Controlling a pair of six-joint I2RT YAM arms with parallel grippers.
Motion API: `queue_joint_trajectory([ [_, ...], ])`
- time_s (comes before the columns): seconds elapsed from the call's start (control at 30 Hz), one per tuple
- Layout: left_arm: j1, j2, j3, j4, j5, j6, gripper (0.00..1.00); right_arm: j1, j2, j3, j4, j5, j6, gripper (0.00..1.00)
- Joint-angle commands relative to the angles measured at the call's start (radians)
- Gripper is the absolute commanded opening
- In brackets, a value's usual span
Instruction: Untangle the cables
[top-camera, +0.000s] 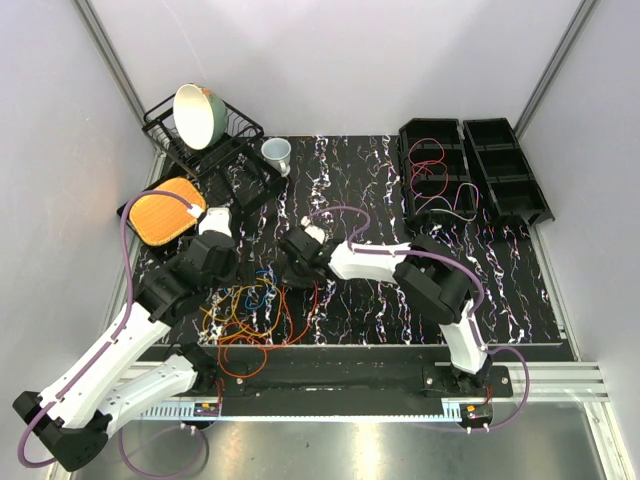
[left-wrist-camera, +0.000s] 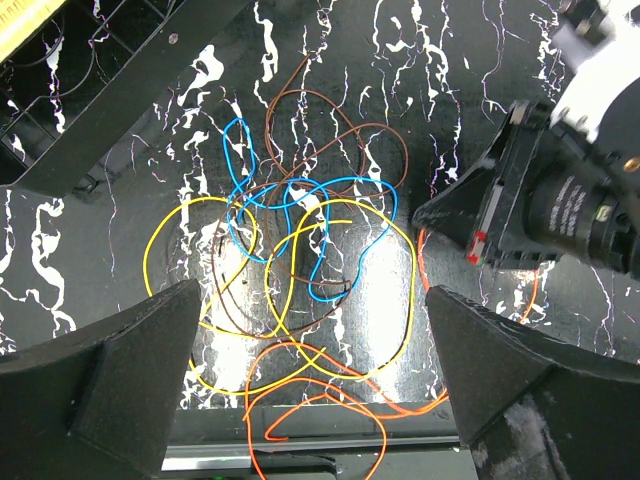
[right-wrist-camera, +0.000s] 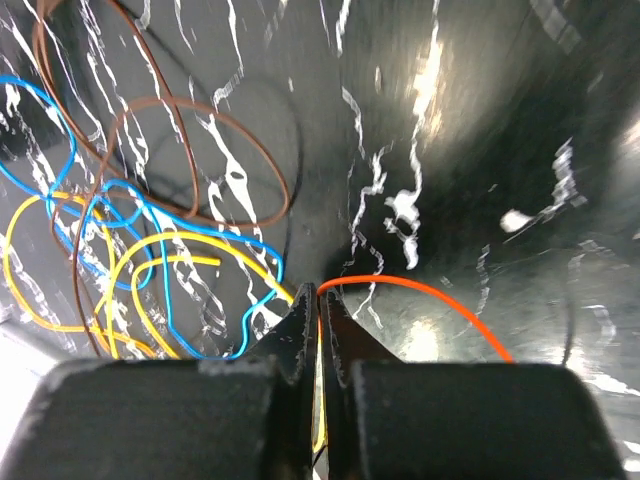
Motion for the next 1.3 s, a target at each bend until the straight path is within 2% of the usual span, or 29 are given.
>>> queue_joint_trajectory([
  [0.0,0.003,-0.014,0.015,0.023,-0.015,-0.010,0.98,-0.028,-0.099,0.125,-0.120,0.144,-0.148,0.00],
  [0.23,0.003,-0.026,0.092,0.077,0.101,0.006,0.97,-0.078,-0.363,0.356,-0.266,0.107,-0.482,0.00],
  [0.37,0.002,-0.031,0.101,0.154,0.172,0.016,0.96,-0.086,-0.471,0.456,-0.306,0.080,-0.544,0.00],
  [0.5,0.002,-0.032,0.093,0.250,0.249,0.024,0.92,-0.086,-0.529,0.400,-0.314,0.064,-0.542,0.00],
  [0.8,0.000,-0.039,0.026,0.385,0.359,0.010,0.90,-0.086,-0.546,0.286,-0.311,0.018,-0.496,0.00],
  [1.0,0.000,-0.019,0.007,0.343,0.309,-0.002,0.88,-0.086,-0.546,0.112,-0.272,0.015,-0.418,0.00],
  [1.17,0.000,-0.016,-0.025,0.318,0.289,-0.002,0.88,-0.106,-0.532,-0.049,-0.284,0.072,-0.352,0.00],
  [1.27,0.002,0.007,-0.014,0.286,0.278,-0.005,0.88,-0.137,-0.470,-0.057,-0.295,0.041,-0.332,0.00],
])
